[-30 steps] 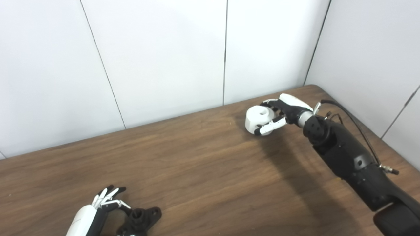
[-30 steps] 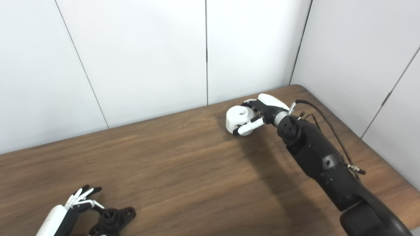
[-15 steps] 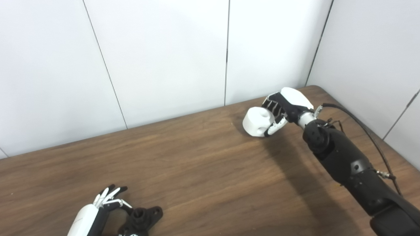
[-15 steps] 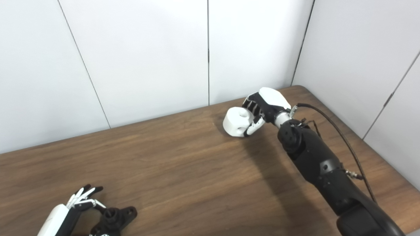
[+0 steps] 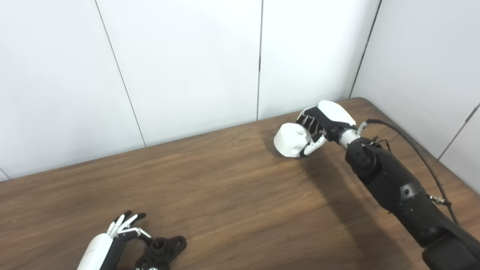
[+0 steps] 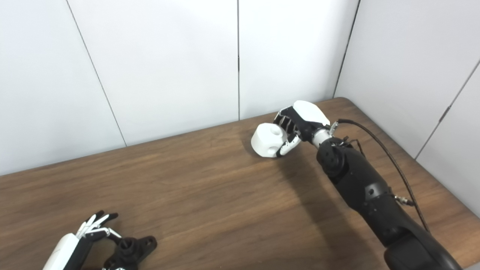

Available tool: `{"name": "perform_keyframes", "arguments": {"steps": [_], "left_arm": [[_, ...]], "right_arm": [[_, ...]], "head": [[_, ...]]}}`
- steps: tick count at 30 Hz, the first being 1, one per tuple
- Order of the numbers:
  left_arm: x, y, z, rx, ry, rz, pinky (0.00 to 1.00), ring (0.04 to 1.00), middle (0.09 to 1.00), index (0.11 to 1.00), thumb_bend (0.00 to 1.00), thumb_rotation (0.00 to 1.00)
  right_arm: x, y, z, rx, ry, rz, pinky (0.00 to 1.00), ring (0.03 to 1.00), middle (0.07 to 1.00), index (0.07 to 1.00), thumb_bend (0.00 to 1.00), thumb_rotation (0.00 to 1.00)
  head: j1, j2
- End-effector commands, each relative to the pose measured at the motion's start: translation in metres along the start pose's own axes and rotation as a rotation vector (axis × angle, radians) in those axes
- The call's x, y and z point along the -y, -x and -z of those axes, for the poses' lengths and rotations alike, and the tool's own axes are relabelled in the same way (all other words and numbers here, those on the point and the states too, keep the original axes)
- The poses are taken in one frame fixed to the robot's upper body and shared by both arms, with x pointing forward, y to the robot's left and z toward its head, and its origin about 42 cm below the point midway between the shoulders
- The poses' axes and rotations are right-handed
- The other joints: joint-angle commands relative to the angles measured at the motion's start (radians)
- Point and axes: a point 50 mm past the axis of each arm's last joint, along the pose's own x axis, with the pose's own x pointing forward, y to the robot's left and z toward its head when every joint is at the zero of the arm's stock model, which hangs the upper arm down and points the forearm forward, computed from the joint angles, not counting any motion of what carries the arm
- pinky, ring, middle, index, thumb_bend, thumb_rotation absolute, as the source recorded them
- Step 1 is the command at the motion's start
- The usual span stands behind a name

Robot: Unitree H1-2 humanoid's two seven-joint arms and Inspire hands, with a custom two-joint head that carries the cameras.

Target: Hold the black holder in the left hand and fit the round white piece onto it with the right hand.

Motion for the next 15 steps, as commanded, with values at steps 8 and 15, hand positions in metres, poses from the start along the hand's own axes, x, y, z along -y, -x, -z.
{"name": "perform_keyframes", "arguments": {"steps": [8,15], "left_arm": [[0.005,-0.002,0.001,-0.017,0.0,0.011,1.0,1.0,0.903,0.481,0.52,0.04],[0.013,-0.008,-0.001,-0.03,0.003,0.021,1.0,1.0,0.905,0.481,0.52,0.04]], "right_arm": [[0.028,-0.005,-0.013,0.068,-0.001,0.022,0.53,0.58,0.507,0.465,0.53,0.0],[0.046,-0.003,-0.022,0.133,0.038,-0.008,0.56,0.582,0.508,0.465,0.53,0.0]], "head": [[0.029,0.007],[0.071,0.011]]}}
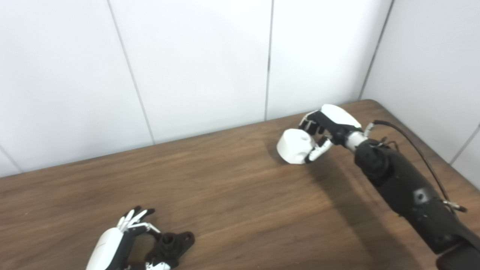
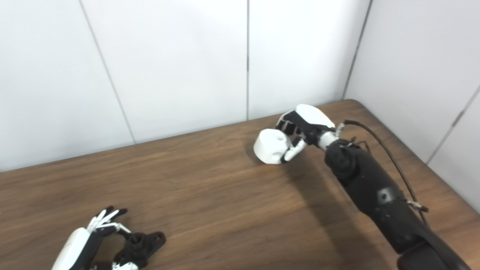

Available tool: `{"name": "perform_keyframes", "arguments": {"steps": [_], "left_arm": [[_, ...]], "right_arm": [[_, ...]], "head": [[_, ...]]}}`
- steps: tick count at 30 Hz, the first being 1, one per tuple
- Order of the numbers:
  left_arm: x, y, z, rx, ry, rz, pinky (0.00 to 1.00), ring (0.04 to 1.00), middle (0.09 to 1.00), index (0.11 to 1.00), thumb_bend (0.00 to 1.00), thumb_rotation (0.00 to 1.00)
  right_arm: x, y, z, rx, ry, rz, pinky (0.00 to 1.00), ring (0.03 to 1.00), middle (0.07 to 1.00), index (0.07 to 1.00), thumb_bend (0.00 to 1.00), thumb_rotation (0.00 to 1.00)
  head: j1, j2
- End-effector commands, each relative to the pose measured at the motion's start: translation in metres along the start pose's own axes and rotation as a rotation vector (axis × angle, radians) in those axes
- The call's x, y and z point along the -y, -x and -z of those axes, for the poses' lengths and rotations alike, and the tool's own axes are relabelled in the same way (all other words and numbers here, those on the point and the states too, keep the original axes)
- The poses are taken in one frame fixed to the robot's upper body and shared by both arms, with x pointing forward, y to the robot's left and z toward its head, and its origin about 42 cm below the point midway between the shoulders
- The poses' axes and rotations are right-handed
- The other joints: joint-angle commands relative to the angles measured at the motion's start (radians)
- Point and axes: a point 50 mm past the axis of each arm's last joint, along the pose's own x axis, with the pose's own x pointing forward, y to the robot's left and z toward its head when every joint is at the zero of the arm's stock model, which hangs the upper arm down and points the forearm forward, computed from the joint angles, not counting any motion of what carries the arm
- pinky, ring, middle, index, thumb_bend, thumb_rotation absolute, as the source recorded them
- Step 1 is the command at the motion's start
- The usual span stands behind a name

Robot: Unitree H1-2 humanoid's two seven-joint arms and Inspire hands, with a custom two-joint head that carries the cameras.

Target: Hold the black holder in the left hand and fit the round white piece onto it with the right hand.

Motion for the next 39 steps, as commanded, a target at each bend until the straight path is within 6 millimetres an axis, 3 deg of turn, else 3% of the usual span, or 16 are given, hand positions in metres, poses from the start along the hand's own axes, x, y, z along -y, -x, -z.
{"name": "perform_keyframes", "arguments": {"steps": [1,6,11,15,17,22,30,34,37,39], "left_arm": [[0.006,-0.004,0.001,-0.016,-0.013,0.035,1.0,1.0,0.904,0.481,0.52,0.04],[0.011,-0.01,-0.002,-0.019,-0.025,0.037,1.0,1.0,0.901,0.481,0.52,0.04],[0.015,-0.016,-0.004,-0.026,-0.024,0.045,1.0,1.0,0.906,0.481,0.52,0.04],[0.018,-0.02,-0.005,-0.018,-0.027,0.05,1.0,1.0,0.905,0.481,0.52,0.04],[0.02,-0.022,-0.006,-0.016,-0.027,0.049,1.0,1.0,0.906,0.481,0.52,0.04],[0.022,-0.027,-0.01,-0.015,-0.035,0.053,1.0,1.0,0.907,0.48,0.52,0.04],[0.029,-0.033,-0.014,-0.027,-0.016,0.07,1.0,1.0,0.914,0.48,0.52,0.04],[0.034,-0.037,-0.015,-0.03,-0.007,0.071,1.0,1.0,0.912,0.479,0.52,0.04],[0.037,-0.039,-0.016,-0.029,0.0,0.075,1.0,1.0,0.91,0.479,0.52,0.04],[0.039,-0.041,-0.017,-0.03,0.004,0.078,1.0,1.0,0.91,0.479,0.52,0.04]], "right_arm": [[0.043,-0.004,-0.015,0.078,0.043,0.087,0.57,0.579,0.518,0.454,0.52,0.0],[0.056,0.001,-0.037,0.085,0.068,0.07,0.59,0.629,0.495,0.481,0.53,0.0],[0.065,0.001,-0.05,0.128,0.073,0.054,0.52,0.582,0.531,0.447,0.52,0.0],[0.067,0.002,-0.062,0.162,0.074,0.053,0.55,0.61,0.498,0.478,0.53,0.0],[0.068,0.003,-0.067,0.186,0.079,0.052,0.55,0.621,0.612,0.481,0.52,0.1],[0.07,0.006,-0.085,0.23,0.097,0.051,0.53,0.614,0.639,0.481,0.51,0.13],[0.065,0.012,-0.11,0.301,0.097,0.039,0.54,0.611,0.636,0.478,0.51,0.13],[0.061,0.015,-0.126,0.35,0.121,0.033,0.49,0.586,0.619,0.479,0.51,0.13],[0.057,0.017,-0.137,0.384,0.125,0.025,0.39,0.53,0.597,0.48,0.51,0.13],[0.054,0.018,-0.144,0.402,0.123,0.007,0.4,0.535,0.599,0.481,0.51,0.13]], "head": [[0.007,0.0],[0.024,0.001],[0.037,0.002],[0.045,0.001],[0.049,0.001],[0.074,0.007],[0.11,0.009],[0.121,0.011],[0.129,0.011],[0.136,0.011]]}}
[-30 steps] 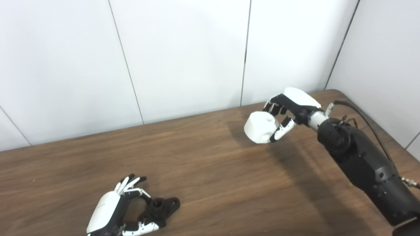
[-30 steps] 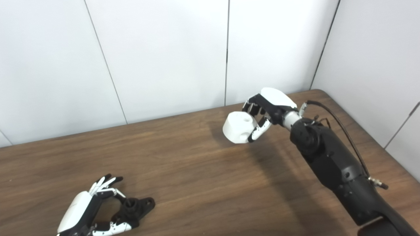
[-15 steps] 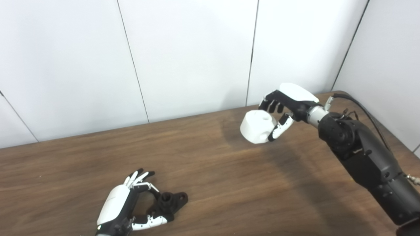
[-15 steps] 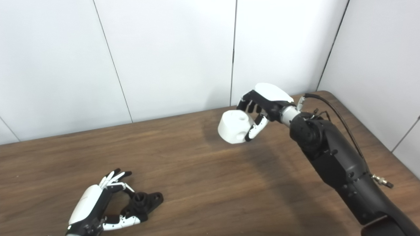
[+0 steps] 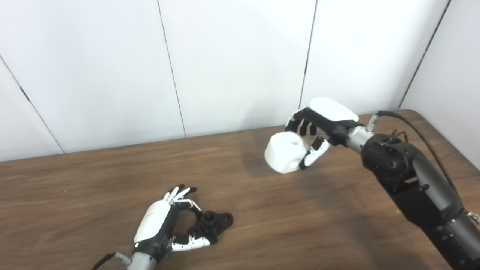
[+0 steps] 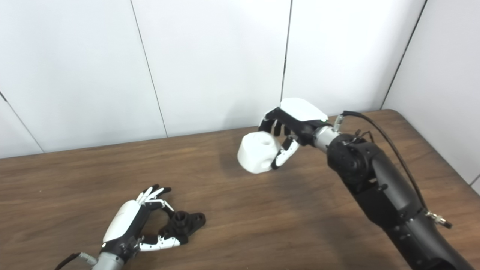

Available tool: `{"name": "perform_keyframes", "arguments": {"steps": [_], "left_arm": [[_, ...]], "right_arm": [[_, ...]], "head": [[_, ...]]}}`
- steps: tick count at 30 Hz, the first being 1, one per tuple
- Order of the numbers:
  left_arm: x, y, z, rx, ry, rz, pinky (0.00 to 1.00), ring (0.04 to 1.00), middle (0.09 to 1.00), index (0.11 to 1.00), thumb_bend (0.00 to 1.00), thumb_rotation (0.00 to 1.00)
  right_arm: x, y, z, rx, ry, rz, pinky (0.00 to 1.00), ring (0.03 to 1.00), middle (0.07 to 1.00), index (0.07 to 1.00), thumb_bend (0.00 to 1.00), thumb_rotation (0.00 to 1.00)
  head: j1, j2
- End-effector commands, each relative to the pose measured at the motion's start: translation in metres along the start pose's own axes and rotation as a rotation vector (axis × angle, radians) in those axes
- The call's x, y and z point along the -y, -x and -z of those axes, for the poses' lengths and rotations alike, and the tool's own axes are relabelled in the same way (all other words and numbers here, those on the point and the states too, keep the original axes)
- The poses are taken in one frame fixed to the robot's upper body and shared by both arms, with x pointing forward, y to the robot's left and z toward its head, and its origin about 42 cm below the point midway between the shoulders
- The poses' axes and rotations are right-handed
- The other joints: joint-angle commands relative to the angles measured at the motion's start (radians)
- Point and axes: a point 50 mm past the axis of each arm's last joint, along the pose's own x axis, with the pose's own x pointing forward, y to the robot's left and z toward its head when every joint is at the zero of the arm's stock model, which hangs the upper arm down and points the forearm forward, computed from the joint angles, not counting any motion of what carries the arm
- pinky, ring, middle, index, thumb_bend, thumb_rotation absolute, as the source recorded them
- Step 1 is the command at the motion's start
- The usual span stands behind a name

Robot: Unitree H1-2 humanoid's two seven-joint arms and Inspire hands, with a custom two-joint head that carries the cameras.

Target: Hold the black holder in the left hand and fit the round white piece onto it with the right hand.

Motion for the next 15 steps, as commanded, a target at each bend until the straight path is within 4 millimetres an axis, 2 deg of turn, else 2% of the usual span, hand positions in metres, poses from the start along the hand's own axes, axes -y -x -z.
{"name": "perform_keyframes", "arguments": {"steps": [1,2,3,7,11,15], "left_arm": [[0.019,-0.002,0.002,-0.039,0.009,0.072,1.0,1.0,0.911,0.479,0.52,0.04],[0.02,-0.003,0.002,-0.04,0.013,0.073,1.0,1.0,0.911,0.479,0.52,0.04],[0.02,-0.004,0.001,-0.041,0.019,0.073,1.0,1.0,0.911,0.479,0.52,0.04],[0.023,-0.008,-0.001,-0.043,0.035,0.073,1.0,1.0,0.912,0.478,0.52,0.04],[0.026,-0.012,-0.003,-0.049,0.042,0.075,1.0,1.0,0.914,0.478,0.52,0.05],[0.027,-0.015,-0.006,-0.054,0.046,0.076,1.0,1.0,0.918,0.478,0.52,0.05]], "right_arm": [[0.029,-0.005,-0.019,0.069,0.036,0.063,0.46,0.567,0.615,0.48,0.51,0.13],[0.028,-0.006,-0.022,0.076,0.034,0.054,0.52,0.604,0.635,0.479,0.51,0.13],[0.027,-0.006,-0.025,0.09,0.039,0.051,0.54,0.618,0.643,0.478,0.51,0.13],[0.022,-0.009,-0.037,0.134,0.054,0.047,0.41,0.536,0.605,0.478,0.51,0.13],[0.015,-0.011,-0.049,0.165,0.042,0.029,0.49,0.577,0.618,0.478,0.51,0.13],[0.009,-0.013,-0.057,0.199,0.038,0.002,0.48,0.58,0.619,0.478,0.51,0.13]], "head": [[0.002,0.001],[0.004,0.001],[0.007,0.002],[0.015,0.003],[0.028,0.006],[0.044,0.011]]}}
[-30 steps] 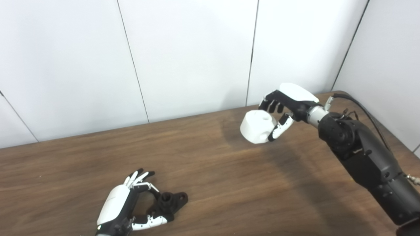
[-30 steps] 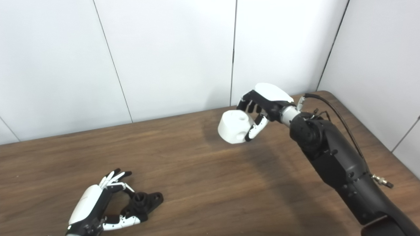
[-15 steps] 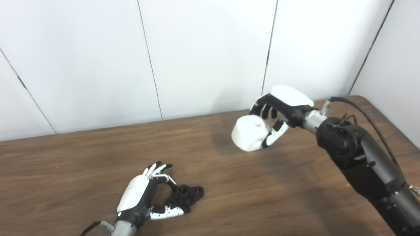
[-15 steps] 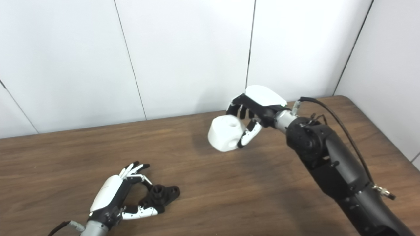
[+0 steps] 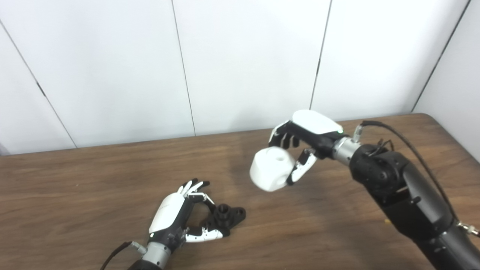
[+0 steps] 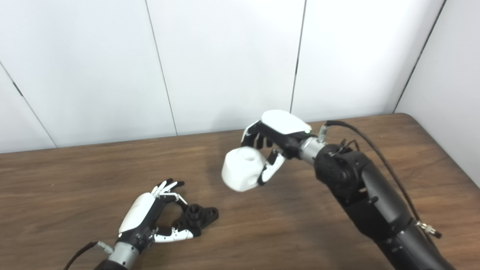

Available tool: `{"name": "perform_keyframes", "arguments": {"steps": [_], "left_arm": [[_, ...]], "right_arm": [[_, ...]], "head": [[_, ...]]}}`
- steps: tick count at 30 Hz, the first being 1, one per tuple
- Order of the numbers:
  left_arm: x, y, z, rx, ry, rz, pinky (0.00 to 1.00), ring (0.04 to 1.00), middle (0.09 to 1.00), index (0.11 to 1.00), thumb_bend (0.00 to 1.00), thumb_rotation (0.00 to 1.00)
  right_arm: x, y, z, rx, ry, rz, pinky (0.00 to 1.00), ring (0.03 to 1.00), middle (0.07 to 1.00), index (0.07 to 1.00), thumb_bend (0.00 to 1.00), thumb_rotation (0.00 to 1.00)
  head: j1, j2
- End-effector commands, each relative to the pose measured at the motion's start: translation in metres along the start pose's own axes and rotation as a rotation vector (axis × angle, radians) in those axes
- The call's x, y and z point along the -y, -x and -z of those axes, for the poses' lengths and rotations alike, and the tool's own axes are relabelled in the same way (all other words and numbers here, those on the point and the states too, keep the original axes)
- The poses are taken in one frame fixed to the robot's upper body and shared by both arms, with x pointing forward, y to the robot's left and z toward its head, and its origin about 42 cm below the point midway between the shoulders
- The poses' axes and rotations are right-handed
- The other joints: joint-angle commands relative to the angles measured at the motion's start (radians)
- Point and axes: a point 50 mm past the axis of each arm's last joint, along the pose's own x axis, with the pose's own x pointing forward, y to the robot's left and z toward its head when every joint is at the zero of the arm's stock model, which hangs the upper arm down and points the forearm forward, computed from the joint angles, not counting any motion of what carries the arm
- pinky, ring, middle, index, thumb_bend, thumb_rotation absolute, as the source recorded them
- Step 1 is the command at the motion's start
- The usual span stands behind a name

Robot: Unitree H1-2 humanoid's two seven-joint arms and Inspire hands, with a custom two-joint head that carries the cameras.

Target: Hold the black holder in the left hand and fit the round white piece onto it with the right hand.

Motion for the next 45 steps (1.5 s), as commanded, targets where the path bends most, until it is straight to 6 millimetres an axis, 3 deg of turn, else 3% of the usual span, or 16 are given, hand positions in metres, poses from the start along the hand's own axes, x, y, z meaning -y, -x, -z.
{"name": "perform_keyframes", "arguments": {"steps": [1,6,9,10,16,23,27,36,45], "left_arm": [[0.02,0.0,0.002,-0.044,0.013,0.078,1.0,1.0,0.918,0.478,0.52,0.05],[0.023,-0.002,0.001,-0.036,0.023,0.073,1.0,1.0,0.913,0.478,0.52,0.05],[0.025,-0.003,0.001,-0.032,0.021,0.068,1.0,1.0,0.911,0.478,0.52,0.05],[0.025,-0.003,0.0,-0.03,0.02,0.067,1.0,1.0,0.912,0.478,0.52,0.05],[0.027,-0.003,-0.004,-0.024,0.008,0.067,1.0,1.0,0.912,0.478,0.52,0.05],[0.028,-0.004,-0.007,-0.018,0.007,0.067,1.0,1.0,0.914,0.478,0.52,0.05],[0.03,-0.005,-0.008,-0.016,0.009,0.066,1.0,1.0,0.913,0.477,0.52,0.05],[0.033,-0.005,-0.009,-0.02,0.017,0.063,1.0,1.0,0.908,0.477,0.52,0.05],[0.036,-0.006,-0.011,-0.015,0.013,0.059,1.0,1.0,0.907,0.477,0.52,0.05]], "right_arm": [[0.029,-0.003,-0.015,0.075,0.051,0.084,0.48,0.579,0.62,0.478,0.51,0.13],[0.019,-0.006,-0.024,0.119,0.049,0.062,0.49,0.583,0.624,0.479,0.51,0.13],[0.01,-0.008,-0.027,0.16,0.042,0.063,0.34,0.494,0.573,0.478,0.51,0.13],[0.008,-0.009,-0.027,0.166,0.04,0.059,0.33,0.485,0.568,0.478,0.51,0.13],[0.0,-0.012,-0.033,0.187,0.026,0.047,0.41,0.532,0.594,0.479,0.51,0.13],[-0.006,-0.014,-0.038,0.213,0.012,0.045,0.32,0.469,0.556,0.48,0.51,0.13],[-0.008,-0.016,-0.042,0.219,0.005,0.036,0.39,0.525,0.585,0.48,0.51,0.13],[-0.009,-0.021,-0.049,0.234,0.018,0.021,0.4,0.533,0.59,0.48,0.51,0.13],[-0.006,-0.026,-0.052,0.249,0.022,0.02,0.31,0.473,0.548,0.48,0.51,0.13]], "head": [[0.003,0.001],[0.013,0.003],[0.017,0.006],[0.018,0.007],[0.025,0.011],[0.038,0.013],[0.043,0.011],[0.053,0.003],[0.061,-0.007]]}}
